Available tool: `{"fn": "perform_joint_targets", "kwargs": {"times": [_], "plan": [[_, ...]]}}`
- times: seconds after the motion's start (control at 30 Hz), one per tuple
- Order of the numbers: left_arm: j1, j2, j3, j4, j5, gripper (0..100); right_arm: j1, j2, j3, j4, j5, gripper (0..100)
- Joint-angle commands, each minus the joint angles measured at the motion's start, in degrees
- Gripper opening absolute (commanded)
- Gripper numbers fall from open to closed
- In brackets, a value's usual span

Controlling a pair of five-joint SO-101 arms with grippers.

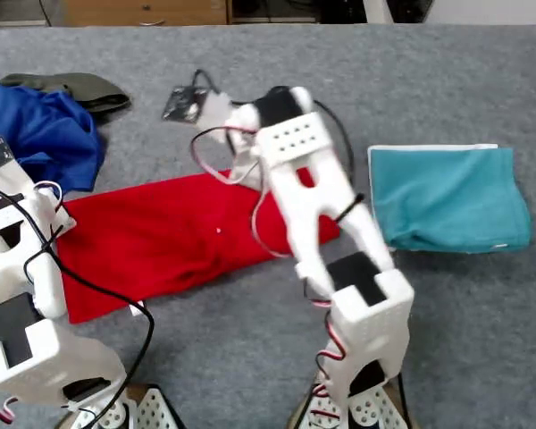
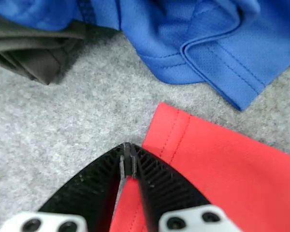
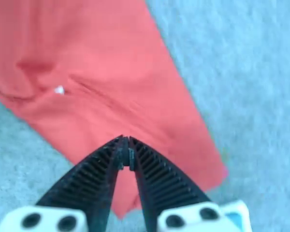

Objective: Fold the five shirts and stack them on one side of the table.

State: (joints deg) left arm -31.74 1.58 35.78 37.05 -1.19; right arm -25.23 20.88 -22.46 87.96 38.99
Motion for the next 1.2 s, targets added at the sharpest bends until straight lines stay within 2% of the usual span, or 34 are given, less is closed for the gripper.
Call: {"fn": "perform_joint_targets", "kwargs": {"times": [0.0,0.23,0.47,0.6,0.73,0.9,0.97,1.07,1.17], "plan": [[0.7,-0.3,-2.6,0.2,-0.4,2,3.5,-2.6,-1.0,-0.6,-0.9,0.2],[0.7,-0.3,-2.5,0.3,0.0,2,6.9,5.6,3.1,-4.3,-5.4,0.2],[0.3,-0.5,-2.1,1.1,0.0,2,7.3,15.1,5.1,-11.1,-9.9,0.2],[0.1,-5.9,-5.6,9.5,-0.4,2,7.3,13.0,3.6,-10.7,-11.4,0.2],[0.5,-15.8,-12.7,21.8,-1.8,2,7.4,-2.2,-5.8,1.8,-11.1,0.2],[0.2,-24.4,-16.0,34.5,-2.4,2,7.4,-14.2,-13.9,9.2,-11.5,0.2],[0.5,-24.7,-16.8,38.2,-2.4,4,7.8,-13.9,-11.5,8.5,-14.1,0.2],[0.6,-23.8,-17.5,44.5,-2.5,13,8.6,-12.4,-4.3,0.4,-20.7,0.2],[0.2,-21.5,-15.6,45.8,-4.5,12,7.3,-12.5,1.4,-7.0,-28.8,0.2]]}}
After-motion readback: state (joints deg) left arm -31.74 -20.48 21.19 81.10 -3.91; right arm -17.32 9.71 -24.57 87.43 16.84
